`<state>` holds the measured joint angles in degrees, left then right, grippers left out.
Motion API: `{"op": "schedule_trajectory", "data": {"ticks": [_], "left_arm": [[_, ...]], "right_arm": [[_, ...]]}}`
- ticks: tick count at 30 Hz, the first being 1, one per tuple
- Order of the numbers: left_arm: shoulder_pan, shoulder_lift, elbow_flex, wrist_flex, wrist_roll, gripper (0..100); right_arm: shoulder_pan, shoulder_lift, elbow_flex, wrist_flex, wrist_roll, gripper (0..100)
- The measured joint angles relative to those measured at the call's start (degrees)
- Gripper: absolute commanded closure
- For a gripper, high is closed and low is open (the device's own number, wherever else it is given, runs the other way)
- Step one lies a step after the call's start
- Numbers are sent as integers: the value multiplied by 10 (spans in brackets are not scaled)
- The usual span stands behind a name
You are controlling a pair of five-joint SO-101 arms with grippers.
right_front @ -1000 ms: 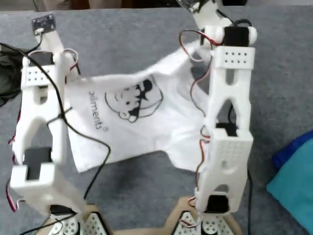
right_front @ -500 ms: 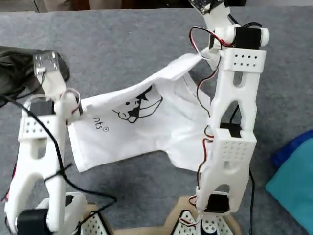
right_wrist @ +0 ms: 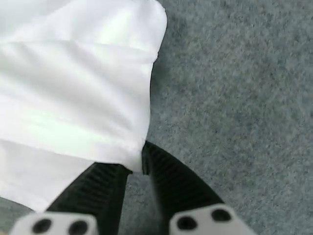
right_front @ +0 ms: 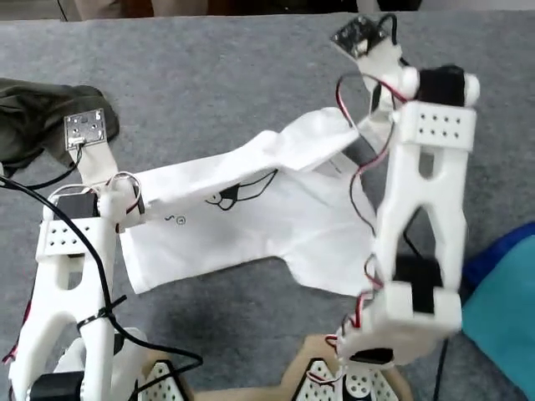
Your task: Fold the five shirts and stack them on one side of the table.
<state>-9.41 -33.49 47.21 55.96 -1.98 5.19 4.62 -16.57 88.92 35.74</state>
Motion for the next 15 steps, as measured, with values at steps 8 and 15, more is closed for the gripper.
{"op": "schedule_trajectory", "data": {"ticks": [8, 15], "left_arm": [[0, -1, 42, 0, -33, 981], [0, -1, 71, 0, -40, 981]], "right_arm": [[35, -222, 375, -148, 32, 994], [65, -313, 542, -184, 41, 994]]}}
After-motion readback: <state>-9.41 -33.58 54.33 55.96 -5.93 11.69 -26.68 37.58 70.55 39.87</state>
